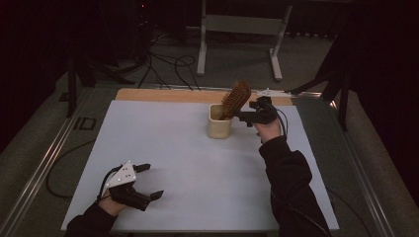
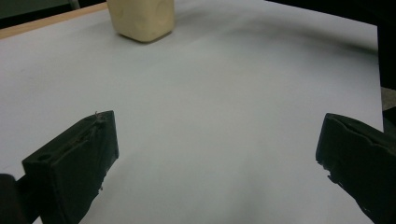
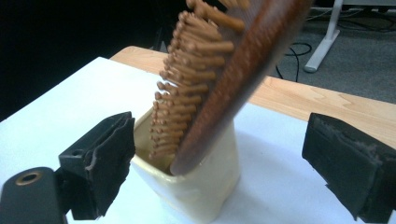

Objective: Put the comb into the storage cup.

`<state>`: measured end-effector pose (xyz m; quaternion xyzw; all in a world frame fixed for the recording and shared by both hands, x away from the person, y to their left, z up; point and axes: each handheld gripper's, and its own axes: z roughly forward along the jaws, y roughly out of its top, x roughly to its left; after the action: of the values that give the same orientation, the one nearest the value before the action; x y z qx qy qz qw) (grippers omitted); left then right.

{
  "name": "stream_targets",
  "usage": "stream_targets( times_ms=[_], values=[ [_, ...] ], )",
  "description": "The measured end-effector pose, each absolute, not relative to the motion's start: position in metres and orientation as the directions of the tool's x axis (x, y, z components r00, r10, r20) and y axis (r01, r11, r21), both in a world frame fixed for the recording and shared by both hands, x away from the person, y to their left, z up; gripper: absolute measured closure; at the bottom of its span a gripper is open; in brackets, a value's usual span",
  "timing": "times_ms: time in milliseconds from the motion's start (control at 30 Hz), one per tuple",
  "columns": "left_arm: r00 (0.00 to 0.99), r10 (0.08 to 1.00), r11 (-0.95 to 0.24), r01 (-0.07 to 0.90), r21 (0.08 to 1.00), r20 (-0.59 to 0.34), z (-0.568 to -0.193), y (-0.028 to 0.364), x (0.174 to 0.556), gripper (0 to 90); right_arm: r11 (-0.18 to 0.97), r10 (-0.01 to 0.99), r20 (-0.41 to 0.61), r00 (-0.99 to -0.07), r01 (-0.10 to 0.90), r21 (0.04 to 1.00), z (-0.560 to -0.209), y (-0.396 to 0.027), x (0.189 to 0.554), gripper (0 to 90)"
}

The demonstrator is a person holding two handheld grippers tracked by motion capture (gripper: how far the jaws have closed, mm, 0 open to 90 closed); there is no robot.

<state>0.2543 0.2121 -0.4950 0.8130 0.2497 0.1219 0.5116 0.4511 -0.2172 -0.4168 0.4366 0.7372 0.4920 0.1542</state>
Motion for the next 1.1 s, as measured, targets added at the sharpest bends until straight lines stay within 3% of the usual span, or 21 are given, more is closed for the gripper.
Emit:
stream_targets(
  times_ms=[1100],
  values=[
    [0.846,0.53,-0.357,0.281,0.891,-0.055,-0.496,0.212,0.254,0.1,0.173,0.757,0.199,-0.623,0.484,0.858,-0.457,-0.237,0.386,9.3]
  ],
)
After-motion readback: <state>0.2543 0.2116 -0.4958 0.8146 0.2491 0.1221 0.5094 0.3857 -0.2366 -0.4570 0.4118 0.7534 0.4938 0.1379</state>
